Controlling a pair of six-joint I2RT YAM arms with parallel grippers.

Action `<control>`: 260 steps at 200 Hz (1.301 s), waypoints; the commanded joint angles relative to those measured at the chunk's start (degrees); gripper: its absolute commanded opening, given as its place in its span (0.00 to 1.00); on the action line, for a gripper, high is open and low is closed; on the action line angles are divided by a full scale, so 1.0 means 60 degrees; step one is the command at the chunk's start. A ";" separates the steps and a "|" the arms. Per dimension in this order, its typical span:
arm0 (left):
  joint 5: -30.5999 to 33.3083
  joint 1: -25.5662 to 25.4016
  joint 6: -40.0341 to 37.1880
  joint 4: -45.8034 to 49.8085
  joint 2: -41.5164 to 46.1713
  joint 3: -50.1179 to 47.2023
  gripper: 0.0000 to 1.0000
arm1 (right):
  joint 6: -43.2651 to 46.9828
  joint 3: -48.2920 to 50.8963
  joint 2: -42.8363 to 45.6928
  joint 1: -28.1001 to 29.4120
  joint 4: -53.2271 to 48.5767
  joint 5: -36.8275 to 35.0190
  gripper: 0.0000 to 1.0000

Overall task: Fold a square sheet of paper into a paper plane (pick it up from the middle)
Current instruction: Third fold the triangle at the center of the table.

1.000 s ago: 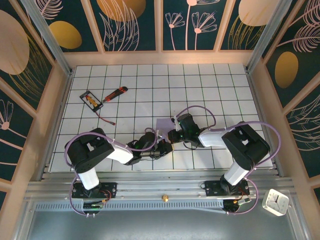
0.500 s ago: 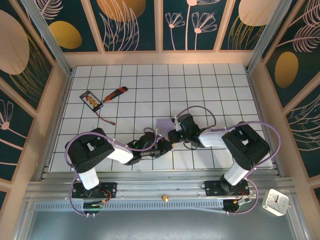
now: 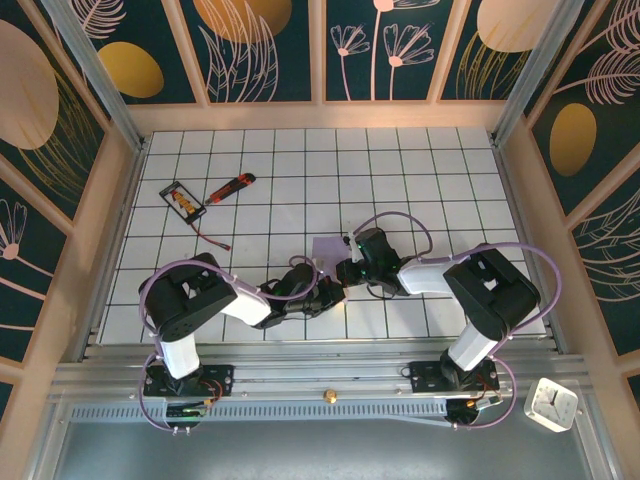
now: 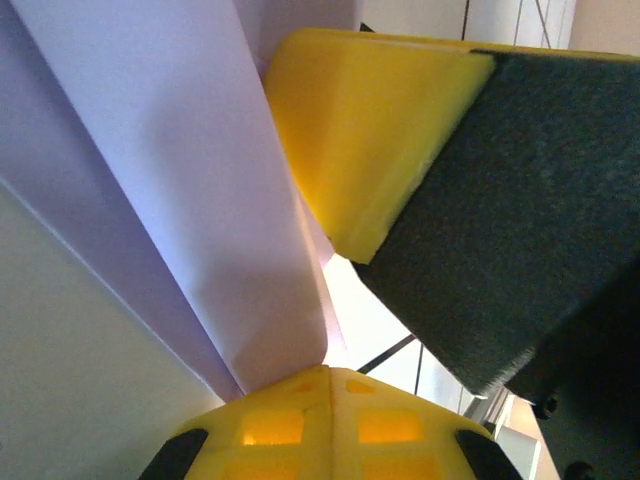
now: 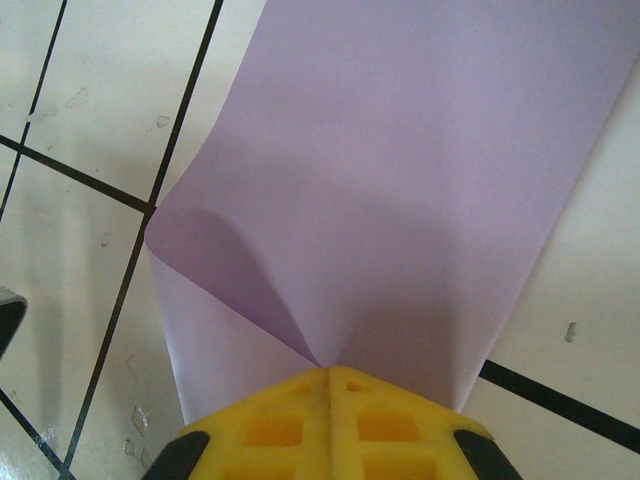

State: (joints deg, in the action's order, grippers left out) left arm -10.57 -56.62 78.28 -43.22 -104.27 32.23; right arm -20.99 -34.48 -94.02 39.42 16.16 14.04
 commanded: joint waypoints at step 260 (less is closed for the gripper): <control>-0.0839 0.0576 -0.0503 0.1687 0.1717 0.0161 0.00 | 0.0042 0.0372 -0.0452 -0.0011 -0.1598 -0.0209 0.00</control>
State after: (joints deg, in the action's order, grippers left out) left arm -16.14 -53.84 73.80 -30.13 -93.25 32.93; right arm -20.97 -34.35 -94.02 39.40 16.34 14.02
